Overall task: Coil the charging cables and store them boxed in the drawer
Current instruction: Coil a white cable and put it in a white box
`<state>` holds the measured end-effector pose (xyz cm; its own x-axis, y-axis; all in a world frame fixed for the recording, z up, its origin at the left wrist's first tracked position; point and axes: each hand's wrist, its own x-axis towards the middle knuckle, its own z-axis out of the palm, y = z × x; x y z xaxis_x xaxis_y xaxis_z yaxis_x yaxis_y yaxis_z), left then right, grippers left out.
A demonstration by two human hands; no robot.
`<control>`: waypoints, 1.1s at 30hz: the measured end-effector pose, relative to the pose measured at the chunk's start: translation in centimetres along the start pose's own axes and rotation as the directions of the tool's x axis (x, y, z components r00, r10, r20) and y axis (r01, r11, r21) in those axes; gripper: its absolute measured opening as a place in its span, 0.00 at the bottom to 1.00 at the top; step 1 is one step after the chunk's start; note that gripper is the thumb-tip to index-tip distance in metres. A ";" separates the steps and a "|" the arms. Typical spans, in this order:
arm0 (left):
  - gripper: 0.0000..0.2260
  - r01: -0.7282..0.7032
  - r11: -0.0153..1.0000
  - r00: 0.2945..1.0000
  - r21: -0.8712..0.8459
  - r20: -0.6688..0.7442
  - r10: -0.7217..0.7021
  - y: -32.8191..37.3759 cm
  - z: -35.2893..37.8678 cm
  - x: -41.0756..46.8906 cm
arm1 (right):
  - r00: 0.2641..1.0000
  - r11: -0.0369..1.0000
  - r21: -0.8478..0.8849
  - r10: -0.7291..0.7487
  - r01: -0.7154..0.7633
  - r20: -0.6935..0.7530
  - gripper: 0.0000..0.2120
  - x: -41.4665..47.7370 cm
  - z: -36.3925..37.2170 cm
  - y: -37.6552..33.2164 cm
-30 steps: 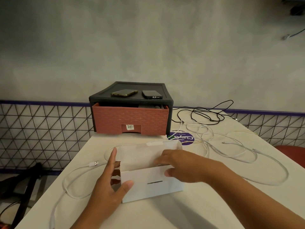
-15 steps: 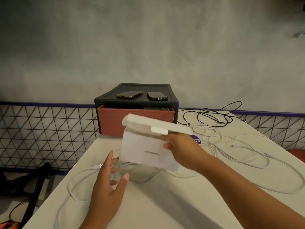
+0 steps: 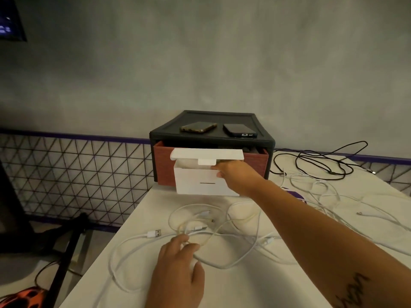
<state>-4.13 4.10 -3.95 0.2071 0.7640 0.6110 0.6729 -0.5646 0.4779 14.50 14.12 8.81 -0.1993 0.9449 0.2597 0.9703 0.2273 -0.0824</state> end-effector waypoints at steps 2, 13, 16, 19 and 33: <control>0.14 -0.009 1.000 0.999 0.027 0.034 0.008 -0.3 0.2 0.0 | 1.000 1.000 -0.011 -0.006 0.006 0.009 0.20 0.4 1.2 0.5; 0.15 -0.103 0.985 0.995 0.137 0.016 0.102 -1.2 1.2 -0.1 | 0.998 1.000 0.019 0.009 -0.010 0.064 0.16 1.2 3.3 0.6; 0.15 -0.119 0.984 0.993 0.135 0.013 0.118 -1.2 1.1 0.0 | 0.997 0.999 0.027 0.017 -0.019 0.069 0.16 0.7 2.8 0.5; 0.15 -0.121 0.982 0.993 0.146 0.031 0.118 -1.0 1.1 0.0 | 0.999 0.999 0.039 0.016 -0.018 0.043 0.17 0.4 2.7 0.2; 0.11 -0.120 0.981 0.992 0.154 0.046 0.114 -1.1 1.1 0.0 | 0.997 0.999 -0.027 0.043 -0.042 0.059 0.14 0.9 2.7 0.0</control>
<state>-4.08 5.12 -5.20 0.3147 0.7084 0.6318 0.7445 -0.5971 0.2986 13.94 15.63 6.45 -0.1646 0.9660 0.1992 0.9812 0.1810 -0.0668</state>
